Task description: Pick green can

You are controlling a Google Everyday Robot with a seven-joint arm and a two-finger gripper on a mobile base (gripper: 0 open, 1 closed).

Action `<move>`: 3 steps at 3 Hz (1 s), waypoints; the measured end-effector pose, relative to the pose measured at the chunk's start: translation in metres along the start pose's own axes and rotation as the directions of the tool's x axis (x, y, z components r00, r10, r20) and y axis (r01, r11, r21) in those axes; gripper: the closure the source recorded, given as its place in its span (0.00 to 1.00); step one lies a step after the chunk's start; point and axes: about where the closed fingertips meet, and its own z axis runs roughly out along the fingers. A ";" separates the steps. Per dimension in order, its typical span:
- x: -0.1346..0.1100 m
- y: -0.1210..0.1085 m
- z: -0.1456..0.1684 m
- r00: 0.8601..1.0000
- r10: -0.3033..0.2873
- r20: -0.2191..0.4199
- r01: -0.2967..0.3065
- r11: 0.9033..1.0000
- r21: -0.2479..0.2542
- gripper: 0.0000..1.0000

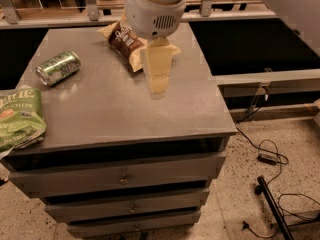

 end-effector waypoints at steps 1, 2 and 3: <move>-0.010 -0.017 0.009 0.998 -0.068 0.008 0.068 0.998 0.001 0.00; -0.027 -0.074 0.047 0.971 -0.232 0.060 0.232 0.973 0.000 0.00; -0.037 -0.108 0.070 0.942 -0.319 0.104 0.318 0.948 0.022 0.00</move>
Offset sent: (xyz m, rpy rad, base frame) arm 0.1041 0.0878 -0.0300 -0.0347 -0.0191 0.3643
